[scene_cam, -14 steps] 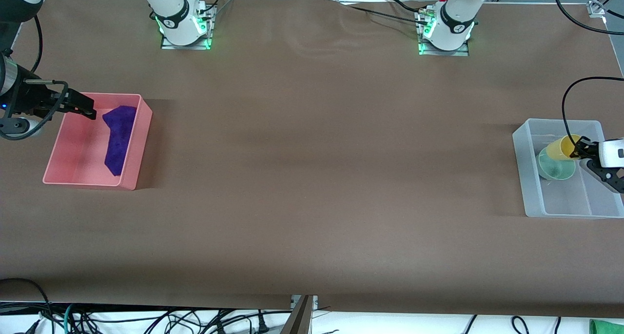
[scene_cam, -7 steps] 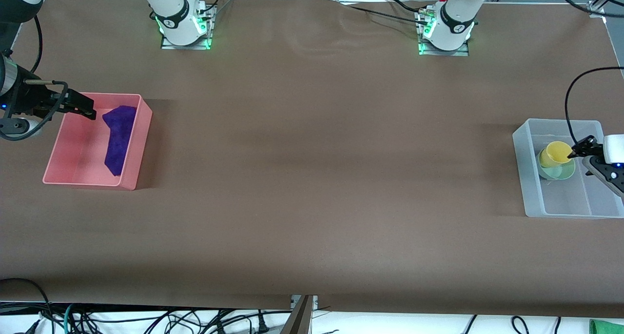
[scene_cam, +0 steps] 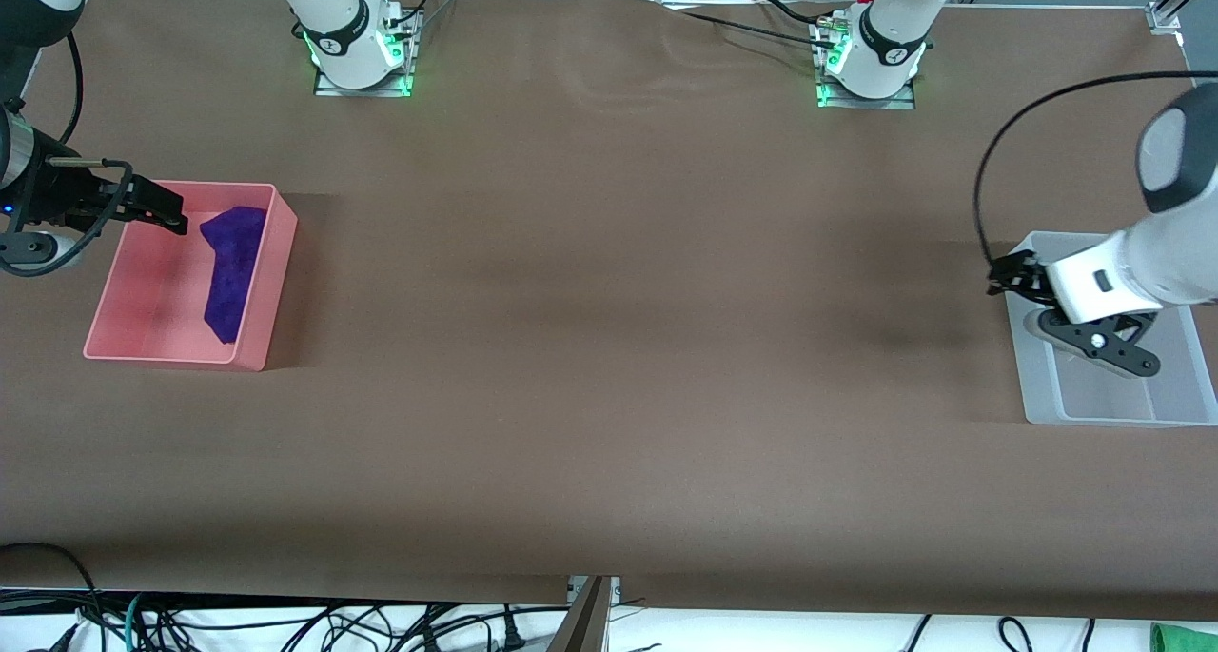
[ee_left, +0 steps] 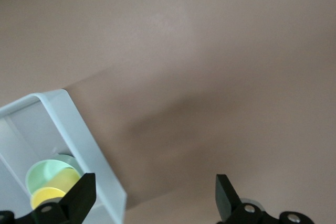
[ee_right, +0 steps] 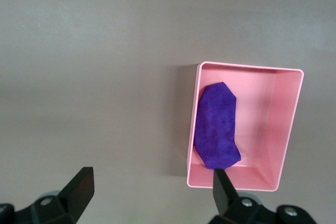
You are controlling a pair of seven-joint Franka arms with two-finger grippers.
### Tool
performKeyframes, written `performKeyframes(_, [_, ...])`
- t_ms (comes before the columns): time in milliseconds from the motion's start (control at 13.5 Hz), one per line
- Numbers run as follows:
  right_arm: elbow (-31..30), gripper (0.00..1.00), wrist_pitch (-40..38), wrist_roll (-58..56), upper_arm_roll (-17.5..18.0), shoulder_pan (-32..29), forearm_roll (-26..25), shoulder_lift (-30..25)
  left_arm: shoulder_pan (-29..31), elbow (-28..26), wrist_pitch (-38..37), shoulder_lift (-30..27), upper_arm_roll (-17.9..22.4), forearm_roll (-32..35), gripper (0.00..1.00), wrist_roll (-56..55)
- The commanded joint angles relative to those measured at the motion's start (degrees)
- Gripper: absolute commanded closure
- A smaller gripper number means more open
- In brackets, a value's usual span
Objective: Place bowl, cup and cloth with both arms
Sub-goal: 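Open the left gripper and raise it away from the clear bin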
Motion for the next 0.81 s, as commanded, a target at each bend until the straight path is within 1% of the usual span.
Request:
performKeyframes(0, [1.7, 0.0, -0.9, 0.5, 0.1, -0.2, -0.1, 0.5, -11.6, -0.2, -1.6, -7.0, 10.6, -4.1, 0.0, -9.4])
performKeyframes(74, [1.7, 0.0, -0.9, 0.5, 0.1, -0.2, -0.1, 0.5, -18.3, -0.3, -1.5, -8.8, 18.9, -8.6, 0.0, -12.3])
performKeyframes(148, [1.6, 0.0, -1.0, 0.5, 0.1, -0.2, -0.1, 0.5, -23.1, -1.3, -1.6, -10.3, 25.1, -11.8, 0.0, -13.6])
performKeyframes(222, [1.7, 0.0, -1.0, 0.4, 0.0, -0.2, -0.1, 0.5, -25.7, -3.2, -0.9, -12.1, 29.2, -13.4, 0.0, -13.7])
performKeyframes(296, [1.6, 0.0, -0.9, 0.5, 0.0, -0.2, -0.1, 0.4, -26.4, -5.0, 1.3, -13.7, 30.8, -13.8, 0.0, -13.7])
performKeyframes(444, [1.7, 0.0, -0.9, 0.5, 0.0, -0.2, -0.1, 0.5, -29.0, -13.1, 5.0, -20.1, 32.1, -13.7, 0.0, -13.8])
performKeyframes(519, [1.6, 0.0, -0.9, 0.4, -0.1, -0.2, -0.1, 0.5, -29.9, -14.9, 5.1, -22.0, 33.1, -13.7, 0.0, -14.5])
performKeyframes(741, [1.6, 0.0, -0.9, 0.4, -0.1, -0.2, 0.0, 0.5, -31.0, -15.7, 4.7, -24.1, 33.3, -13.7, 0.0, -16.0])
